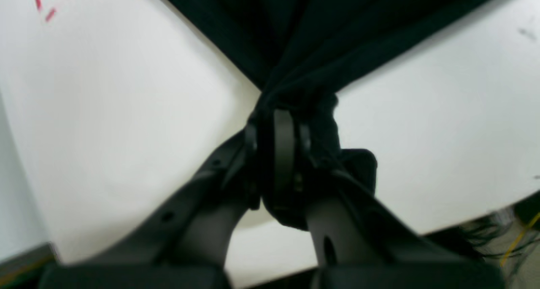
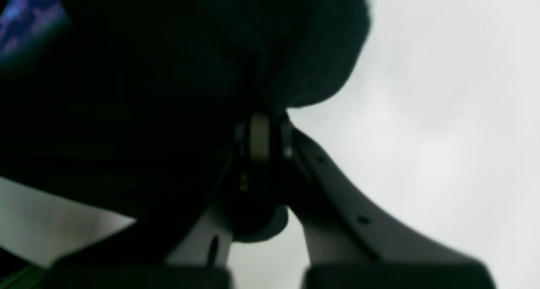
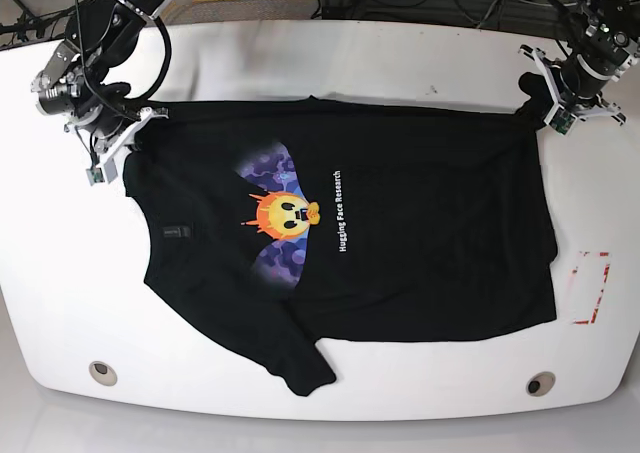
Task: Fold the T-shirt properly
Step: 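Lay the T-shirt flat, dragging both grippers away from the hem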
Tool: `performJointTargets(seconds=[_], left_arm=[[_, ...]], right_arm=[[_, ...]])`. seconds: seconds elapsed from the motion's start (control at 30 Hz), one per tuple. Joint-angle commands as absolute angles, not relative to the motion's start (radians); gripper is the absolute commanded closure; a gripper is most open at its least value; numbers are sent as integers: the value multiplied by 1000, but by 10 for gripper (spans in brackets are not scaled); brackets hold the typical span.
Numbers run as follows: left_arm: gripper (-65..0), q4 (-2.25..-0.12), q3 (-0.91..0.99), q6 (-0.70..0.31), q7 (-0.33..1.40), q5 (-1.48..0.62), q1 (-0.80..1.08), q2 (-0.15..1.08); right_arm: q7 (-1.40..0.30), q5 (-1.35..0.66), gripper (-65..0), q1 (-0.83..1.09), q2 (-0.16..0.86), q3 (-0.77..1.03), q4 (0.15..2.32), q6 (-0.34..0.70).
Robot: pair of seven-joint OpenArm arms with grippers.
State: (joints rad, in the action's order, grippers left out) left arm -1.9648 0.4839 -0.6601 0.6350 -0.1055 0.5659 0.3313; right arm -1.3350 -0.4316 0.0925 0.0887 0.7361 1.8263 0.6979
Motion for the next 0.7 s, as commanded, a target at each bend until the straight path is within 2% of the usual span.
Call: performJointTargets(seconds=[0.0,0.37,0.67], left_arm=[[0,-1979,542,-688,634,-79,590,323],[0,-1979,697,-698,634,56,598,165],[0,-1951,743,-698,639,74,621,153]], right_arm=[[-1323,-466,0,116,93,762,1845,698],[-1322,-558,0,271,77,766,1853,698],[-1291,-608,0,364,76,768,1853,698]])
